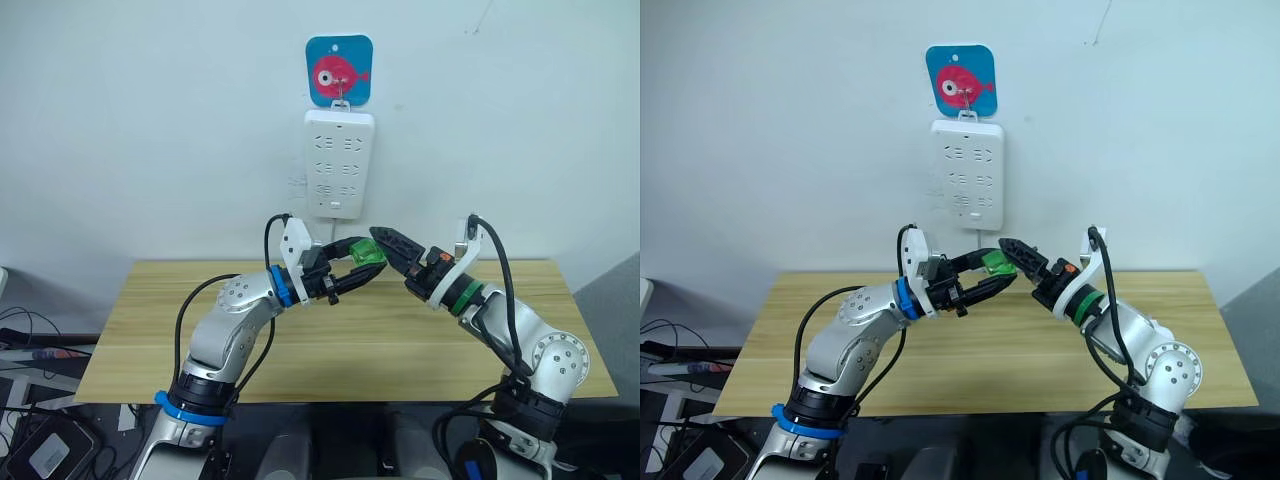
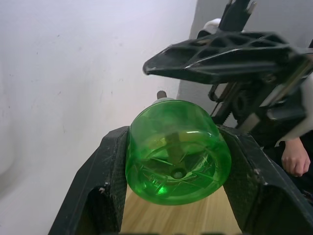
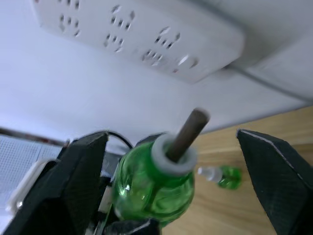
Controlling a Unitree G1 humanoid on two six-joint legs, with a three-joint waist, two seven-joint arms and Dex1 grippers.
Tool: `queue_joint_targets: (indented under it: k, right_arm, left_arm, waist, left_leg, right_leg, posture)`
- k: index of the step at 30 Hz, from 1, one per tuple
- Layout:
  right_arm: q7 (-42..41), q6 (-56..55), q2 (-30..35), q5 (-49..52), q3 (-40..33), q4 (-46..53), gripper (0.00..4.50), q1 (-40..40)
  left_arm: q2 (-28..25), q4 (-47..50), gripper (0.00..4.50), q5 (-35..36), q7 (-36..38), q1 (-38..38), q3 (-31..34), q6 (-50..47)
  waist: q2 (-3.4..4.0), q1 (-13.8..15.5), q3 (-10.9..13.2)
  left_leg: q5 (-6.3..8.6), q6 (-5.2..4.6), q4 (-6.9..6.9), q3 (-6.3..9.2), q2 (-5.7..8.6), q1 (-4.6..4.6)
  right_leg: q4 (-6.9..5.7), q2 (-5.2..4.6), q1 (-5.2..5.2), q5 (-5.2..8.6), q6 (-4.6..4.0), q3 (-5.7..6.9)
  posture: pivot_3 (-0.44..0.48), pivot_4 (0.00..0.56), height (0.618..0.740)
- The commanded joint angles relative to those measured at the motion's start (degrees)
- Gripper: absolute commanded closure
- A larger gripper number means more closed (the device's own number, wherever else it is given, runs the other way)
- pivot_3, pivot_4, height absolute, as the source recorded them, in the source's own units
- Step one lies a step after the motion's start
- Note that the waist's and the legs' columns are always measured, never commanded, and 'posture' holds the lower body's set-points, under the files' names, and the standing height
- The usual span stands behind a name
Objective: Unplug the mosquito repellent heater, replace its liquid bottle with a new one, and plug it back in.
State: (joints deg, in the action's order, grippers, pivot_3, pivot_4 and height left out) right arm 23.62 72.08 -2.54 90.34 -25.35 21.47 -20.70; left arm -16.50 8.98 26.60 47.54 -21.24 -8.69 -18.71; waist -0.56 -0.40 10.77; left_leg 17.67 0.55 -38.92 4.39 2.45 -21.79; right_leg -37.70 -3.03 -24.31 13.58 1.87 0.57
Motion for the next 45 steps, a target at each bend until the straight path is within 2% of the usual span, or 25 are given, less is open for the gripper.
queue_joint_targets:
  k: [1, 6, 8, 15, 16, 18, 21, 23, 24, 28, 32, 34, 39, 45]
  right_arm:
    - [1.86, -5.83, 3.33, 6.98, 4.42, 1.01, 1.33, 1.08]
    - [3.04, -12.03, 8.65, 11.58, 9.71, 1.36, 3.22, 2.82]
    - [3.16, -14.31, 10.19, 12.67, 11.40, 1.47, 3.70, 3.22]
    - [3.27, -20.97, 14.14, 15.71, 15.36, 1.19, 3.70, 3.89]
    - [3.10, -21.74, 14.64, 15.66, 15.46, 0.99, 3.70, 4.05]
    - [2.50, -23.01, 15.78, 14.93, 15.59, 0.59, 3.70, 4.31]
    - [-3.06, -23.53, 20.38, 6.61, 14.43, -0.58, 3.70, 5.45]
    - [-7.95, -24.71, 24.12, -1.62, 14.54, -0.77, 3.70, 6.87]
    - [-11.36, -26.16, 27.05, -8.94, 16.04, -0.34, 3.70, 7.71]
    - [-23.14, -39.01, 37.90, -41.80, 27.84, -0.01, 3.70, 10.87]
    - [-23.67, -55.39, 41.12, -70.33, 37.68, -9.45, 3.70, 11.97]
    - [-22.24, -60.46, 40.20, -79.64, 40.30, -15.76, 3.70, 11.45]
    - [-20.46, -69.67, 33.37, -87.72, 38.37, -30.26, 3.70, 9.61]
    - [-20.17, -77.24, 25.80, -88.40, 32.93, -42.59, 3.70, 6.92]
  left_arm:
    - [0.65, 2.35, 2.17, 0.04, -0.41, -0.50, -0.15, 0.51]
    - [0.58, 2.68, 2.17, 0.02, -0.38, -0.24, -0.27, 0.56]
    - [0.52, 2.96, 2.17, 0.01, -0.26, -0.03, -0.43, 0.57]
    - [0.34, 2.73, 2.17, -0.90, -0.12, -0.27, -1.17, 0.71]
    - [0.20, 2.41, 1.44, -1.09, 0.04, -0.44, -1.27, 0.72]
    - [-0.32, 1.96, 0.90, -1.30, 0.66, -0.83, -1.35, 0.59]
    - [-2.64, 0.73, 0.01, -2.56, 3.01, -2.38, -1.68, 0.97]
    - [-4.54, 0.00, 0.00, -3.31, 5.05, -3.41, -2.49, 0.73]
    - [-5.51, -0.38, 0.00, -4.03, 6.08, -4.01, -3.14, 0.86]
    - [-6.92, -2.36, 0.00, -7.07, 9.09, -6.19, -5.56, 3.57]
    - [-5.22, -5.44, 0.00, -8.85, 10.34, -8.61, -7.29, 5.82]
    - [-4.73, -7.52, 0.00, -10.58, 11.45, -9.67, -8.64, 8.07]
    - [-2.57, -11.54, 0.00, -10.33, 11.76, -13.00, -7.89, 7.70]
    - [-1.24, -12.56, 0.00, -10.08, 12.13, -14.61, -7.94, 6.28]
  waist:
    - [0.00, 0.00, 0.00]
    - [-0.01, -0.03, 0.00]
    - [-0.01, -0.02, 0.00]
    - [-0.01, 0.02, 0.00]
    - [-0.01, 0.03, 0.00]
    - [-0.03, 0.07, 0.01]
    - [-0.03, 0.33, 0.01]
    - [-0.03, 0.46, 0.01]
    - [-0.02, 0.47, 0.02]
    - [-0.04, 0.34, 0.03]
    - [-0.12, 0.10, 0.08]
    - [-0.15, -0.02, 0.11]
    - [-0.19, -0.20, 0.78]
    - [-0.17, -0.93, 2.35]
  left_leg:
    - [0.00, 0.00, 0.00, -0.01, 0.00, 0.00]
    - [0.00, 0.00, 0.00, 0.00, -0.04, 0.00]
    - [0.01, -0.01, 0.00, -0.02, -0.04, 0.00]
    - [0.01, -0.03, 0.00, -0.01, -0.04, 0.00]
    - [0.01, -0.03, 0.00, -0.01, -0.04, 0.00]
    - [0.02, -0.03, 0.00, -0.01, -0.05, 0.00]
    - [0.08, -0.14, -0.01, -0.01, -0.03, -0.02]
    - [0.11, -0.20, -0.01, 0.00, -0.01, 0.01]
    - [0.11, -0.21, -0.01, 0.00, -0.01, 0.02]
    - [0.12, -0.22, -0.01, -0.06, 0.01, 0.02]
    - [0.05, -0.09, -0.01, -0.09, -0.07, 0.04]
    - [0.00, -0.01, -0.01, -0.09, -0.09, 0.04]
    - [-0.01, 0.00, -0.04, -0.11, -0.12, 0.04]
    - [-0.01, 0.00, -0.08, -0.10, -0.11, 0.04]
  right_leg:
    - [0.00, 0.00, 0.00, 0.00, 0.00, 0.00]
    - [-0.01, 0.02, 0.00, 0.00, 0.00, 0.01]
    - [0.00, 0.03, 0.00, 0.00, 0.00, 0.00]
    - [0.02, 0.04, 0.01, 0.00, 0.01, 0.00]
    - [0.02, 0.04, 0.01, 0.00, 0.01, 0.01]
    - [0.02, 0.04, 0.01, 0.01, 0.01, 0.01]
    - [0.04, 0.06, 0.03, 0.00, 0.01, 0.01]
    - [0.08, 0.16, 0.09, 0.01, 0.02, 0.04]
    - [0.09, 0.26, 0.10, 0.01, 0.02, 0.04]
    - [0.13, 0.35, 0.08, 0.07, 0.11, 0.06]
    - [0.16, 0.41, 0.09, 0.07, 0.11, 0.04]
    - [0.16, 0.41, 0.08, 0.07, 0.11, 0.03]
    - [0.18, 0.17, 0.08, 0.07, 0.09, -0.03]
    - [0.13, 0.09, 0.09, 0.08, 0.07, -0.06]
  posture:
    - [0.045, 0.167, 0.740]
    - [0.045, 0.167, 0.740]
    - [0.045, 0.167, 0.740]
    - [0.043, 0.172, 0.740]
    - [0.043, 0.172, 0.740]
    - [0.044, 0.180, 0.740]
    - [0.045, 0.187, 0.740]
    - [0.042, 0.188, 0.740]
    - [0.037, 0.191, 0.740]
    - [0.021, 0.198, 0.740]
    - [-0.005, 0.218, 0.740]
    - [-0.014, 0.229, 0.740]
    - [-0.028, 0.260, 0.740]
    - [-0.034, 0.294, 0.740]
